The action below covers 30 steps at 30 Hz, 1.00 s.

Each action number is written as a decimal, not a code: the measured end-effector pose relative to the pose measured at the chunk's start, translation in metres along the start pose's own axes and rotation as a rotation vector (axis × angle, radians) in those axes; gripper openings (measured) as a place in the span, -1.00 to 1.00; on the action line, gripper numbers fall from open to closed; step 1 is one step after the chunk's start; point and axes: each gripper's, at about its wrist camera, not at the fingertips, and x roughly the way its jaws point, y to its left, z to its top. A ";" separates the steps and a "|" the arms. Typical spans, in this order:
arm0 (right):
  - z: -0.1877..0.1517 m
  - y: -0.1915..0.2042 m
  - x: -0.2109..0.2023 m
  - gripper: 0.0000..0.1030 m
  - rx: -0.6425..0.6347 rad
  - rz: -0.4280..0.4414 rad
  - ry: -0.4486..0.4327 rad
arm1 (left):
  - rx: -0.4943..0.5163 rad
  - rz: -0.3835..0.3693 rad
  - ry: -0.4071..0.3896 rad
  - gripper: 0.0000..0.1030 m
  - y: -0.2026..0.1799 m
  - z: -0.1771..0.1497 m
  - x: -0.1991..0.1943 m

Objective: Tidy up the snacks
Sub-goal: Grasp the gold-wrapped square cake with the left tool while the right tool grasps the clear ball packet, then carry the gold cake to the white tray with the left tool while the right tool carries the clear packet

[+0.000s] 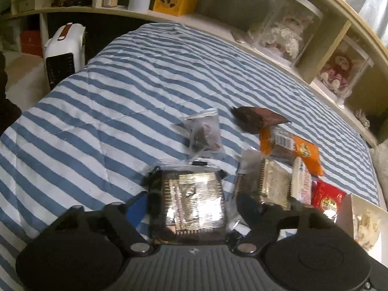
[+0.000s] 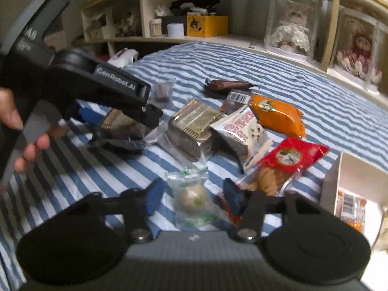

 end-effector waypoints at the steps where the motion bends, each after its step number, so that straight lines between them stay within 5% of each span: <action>1: 0.000 0.002 0.000 -0.13 -0.009 -0.002 0.008 | 0.002 0.005 0.000 0.38 0.001 0.000 0.000; 14: -0.007 0.007 -0.019 -0.29 -0.010 -0.003 0.062 | 0.104 0.041 0.011 0.26 -0.008 -0.007 -0.004; 22: -0.004 0.012 -0.023 -0.29 -0.017 -0.002 0.172 | 0.045 0.049 0.028 0.28 -0.006 -0.008 -0.004; 30: -0.002 0.013 -0.029 -0.15 0.043 0.085 0.206 | 0.030 0.048 0.022 0.35 -0.004 -0.011 0.001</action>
